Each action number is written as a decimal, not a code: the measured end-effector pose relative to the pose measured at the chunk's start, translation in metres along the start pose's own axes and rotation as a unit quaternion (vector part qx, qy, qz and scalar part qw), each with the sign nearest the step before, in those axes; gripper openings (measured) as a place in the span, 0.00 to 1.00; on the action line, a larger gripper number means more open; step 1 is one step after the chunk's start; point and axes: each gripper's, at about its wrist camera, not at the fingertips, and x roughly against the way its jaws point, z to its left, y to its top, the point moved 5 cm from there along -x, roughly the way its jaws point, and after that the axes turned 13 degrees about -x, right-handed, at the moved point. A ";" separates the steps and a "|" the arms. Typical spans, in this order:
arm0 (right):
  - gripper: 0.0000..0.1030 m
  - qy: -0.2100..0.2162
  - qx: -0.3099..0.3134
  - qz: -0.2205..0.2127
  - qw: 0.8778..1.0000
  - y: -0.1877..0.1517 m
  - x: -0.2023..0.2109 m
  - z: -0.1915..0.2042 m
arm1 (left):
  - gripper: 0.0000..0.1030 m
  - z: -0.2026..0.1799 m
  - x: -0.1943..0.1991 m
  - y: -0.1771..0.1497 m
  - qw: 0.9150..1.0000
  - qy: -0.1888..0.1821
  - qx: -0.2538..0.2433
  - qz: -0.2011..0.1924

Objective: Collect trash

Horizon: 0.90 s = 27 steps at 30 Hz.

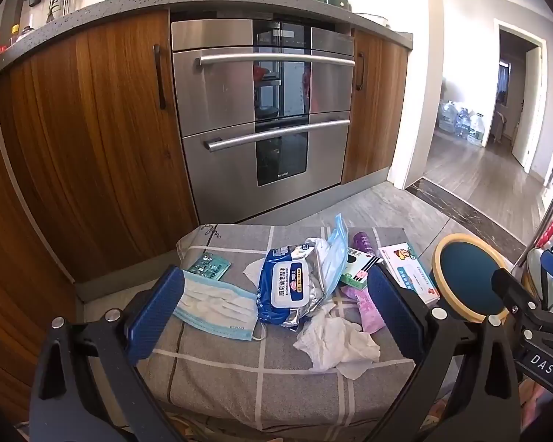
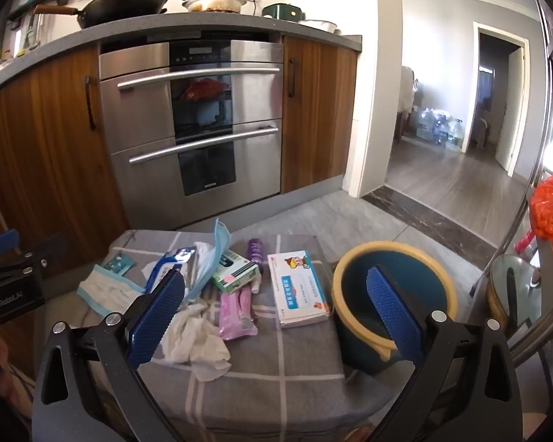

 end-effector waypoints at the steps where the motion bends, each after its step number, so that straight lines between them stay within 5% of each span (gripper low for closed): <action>1: 0.95 0.000 0.000 0.001 1.000 0.000 0.000 0.000 | 0.95 0.000 0.003 0.000 1.000 -0.002 -0.006 -0.011; 27: 0.95 -0.001 0.000 0.001 1.000 0.000 0.000 0.001 | 0.95 -0.003 0.004 0.003 1.000 -0.006 -0.006 -0.008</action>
